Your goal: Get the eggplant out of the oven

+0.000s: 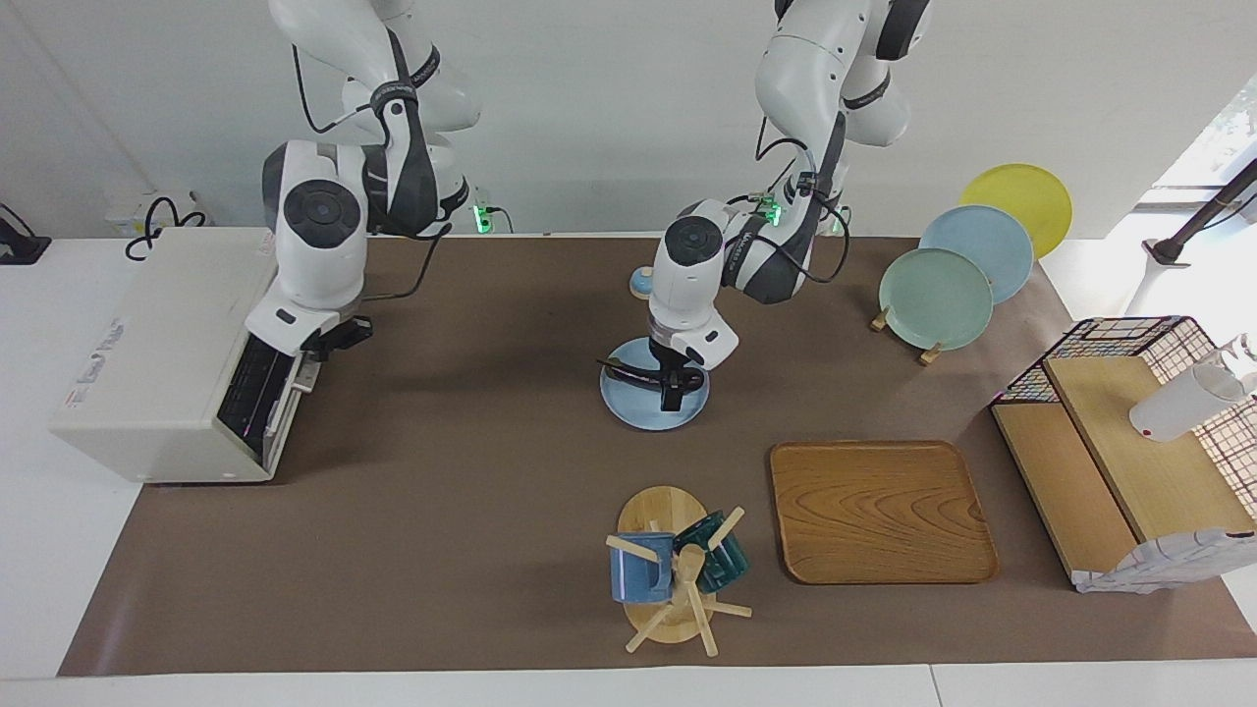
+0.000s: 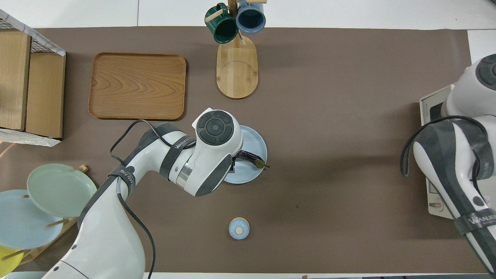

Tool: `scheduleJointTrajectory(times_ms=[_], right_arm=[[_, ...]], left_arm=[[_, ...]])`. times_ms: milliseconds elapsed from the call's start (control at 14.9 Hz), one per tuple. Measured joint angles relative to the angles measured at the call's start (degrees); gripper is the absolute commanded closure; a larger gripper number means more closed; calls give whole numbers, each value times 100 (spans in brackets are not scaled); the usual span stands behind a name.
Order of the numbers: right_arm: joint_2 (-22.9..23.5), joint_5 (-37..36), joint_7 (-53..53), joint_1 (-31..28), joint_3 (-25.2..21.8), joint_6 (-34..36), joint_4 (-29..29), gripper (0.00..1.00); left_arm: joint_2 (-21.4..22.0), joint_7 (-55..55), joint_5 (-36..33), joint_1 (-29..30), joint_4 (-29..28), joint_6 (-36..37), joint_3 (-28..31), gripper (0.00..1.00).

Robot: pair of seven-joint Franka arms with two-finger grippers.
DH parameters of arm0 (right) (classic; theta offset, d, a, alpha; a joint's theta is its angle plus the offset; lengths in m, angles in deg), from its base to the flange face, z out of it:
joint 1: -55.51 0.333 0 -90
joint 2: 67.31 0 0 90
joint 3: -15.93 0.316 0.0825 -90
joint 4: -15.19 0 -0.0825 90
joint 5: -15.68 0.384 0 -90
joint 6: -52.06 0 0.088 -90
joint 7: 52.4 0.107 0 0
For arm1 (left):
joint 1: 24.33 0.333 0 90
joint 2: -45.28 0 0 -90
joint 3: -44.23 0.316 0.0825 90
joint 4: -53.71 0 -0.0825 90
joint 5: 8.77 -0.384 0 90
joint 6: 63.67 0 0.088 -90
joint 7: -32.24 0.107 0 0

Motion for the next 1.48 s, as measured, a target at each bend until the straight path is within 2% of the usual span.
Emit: scheduleJointTrajectory(times_ms=[67,134,202,269,403,538,605,672,874,1008,1142,1277,1478], right_arm=[[-3,113,-93,-88,-4,1,-28,100],[-3,265,-147,-137,-4,17,-64,100],[-4,393,-162,-179,-11,61,-114,100],[-8,525,-167,-208,-20,227,-174,100],[-47,913,-167,-222,-53,606,-345,87],[-174,1336,-169,-223,-54,852,-600,68],[-270,1440,-171,-218,-39,953,-697,47],[-375,1540,-172,-214,-20,1076,-767,0],[-620,2179,-169,-212,-6,1498,-962,0],[-711,2288,-92,-211,-1,1562,-1023,0],[-723,2294,-54,-211,-1,1563,-1027,0],[-717,2259,-53,-197,-3,1540,-1027,0],[-670,1988,-19,208,-44,1525,-1128,0]], left_arm=[[0,-28,0,-24,-23,-25,1,8],[0,-51,0,-44,-47,-48,1,16],[0,-65,0,-53,-69,-78,1,30],[0,-69,0,-53,-88,-103,2,53],[0,-68,-4,-53,-106,-121,4,99],[2,-33,-34,-53,-104,-122,7,100],[8,28,-43,-52,-94,-123,13,100],[22,82,-45,-47,-61,-118,33,100],[188,498,-60,139,213,154,126,100],[334,1295,-70,482,535,611,149,100],[390,2534,-77,854,822,992,162,100],[387,3982,-78,1186,897,1078,168,100],[338,6263,-77,1723,905,1079,174,100]])
